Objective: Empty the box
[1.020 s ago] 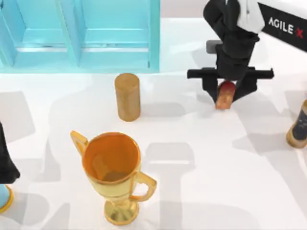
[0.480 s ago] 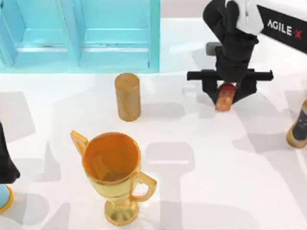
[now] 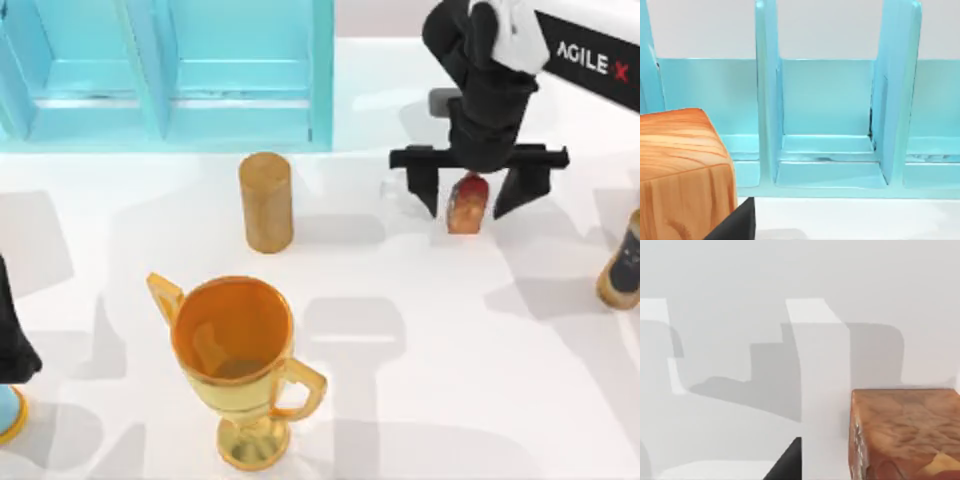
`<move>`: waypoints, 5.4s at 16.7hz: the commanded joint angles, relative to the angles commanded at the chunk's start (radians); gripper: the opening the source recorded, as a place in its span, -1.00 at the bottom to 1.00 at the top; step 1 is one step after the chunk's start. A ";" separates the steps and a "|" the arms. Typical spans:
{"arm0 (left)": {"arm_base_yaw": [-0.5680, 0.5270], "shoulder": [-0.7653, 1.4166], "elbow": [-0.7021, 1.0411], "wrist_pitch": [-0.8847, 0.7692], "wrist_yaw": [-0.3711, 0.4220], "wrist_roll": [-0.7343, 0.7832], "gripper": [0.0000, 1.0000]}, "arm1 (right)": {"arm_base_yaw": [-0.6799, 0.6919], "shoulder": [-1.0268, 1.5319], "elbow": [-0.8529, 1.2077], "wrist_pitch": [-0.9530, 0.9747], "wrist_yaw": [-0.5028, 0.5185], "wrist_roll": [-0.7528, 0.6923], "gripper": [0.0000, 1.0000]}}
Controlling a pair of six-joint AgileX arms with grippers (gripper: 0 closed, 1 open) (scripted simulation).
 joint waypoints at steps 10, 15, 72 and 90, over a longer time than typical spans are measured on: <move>0.000 0.000 0.000 0.000 0.000 0.000 1.00 | -0.002 0.002 0.003 -0.003 0.000 0.000 1.00; 0.000 0.000 0.000 0.000 0.000 0.000 1.00 | -0.001 0.016 0.136 -0.137 0.001 0.000 1.00; 0.000 0.000 0.000 0.000 0.000 0.000 1.00 | -0.842 -0.390 -0.533 0.140 -0.007 -0.858 -0.06; 0.000 0.000 0.000 0.000 0.000 0.000 1.00 | -0.843 -0.385 -0.508 0.102 -0.008 -0.855 -1.00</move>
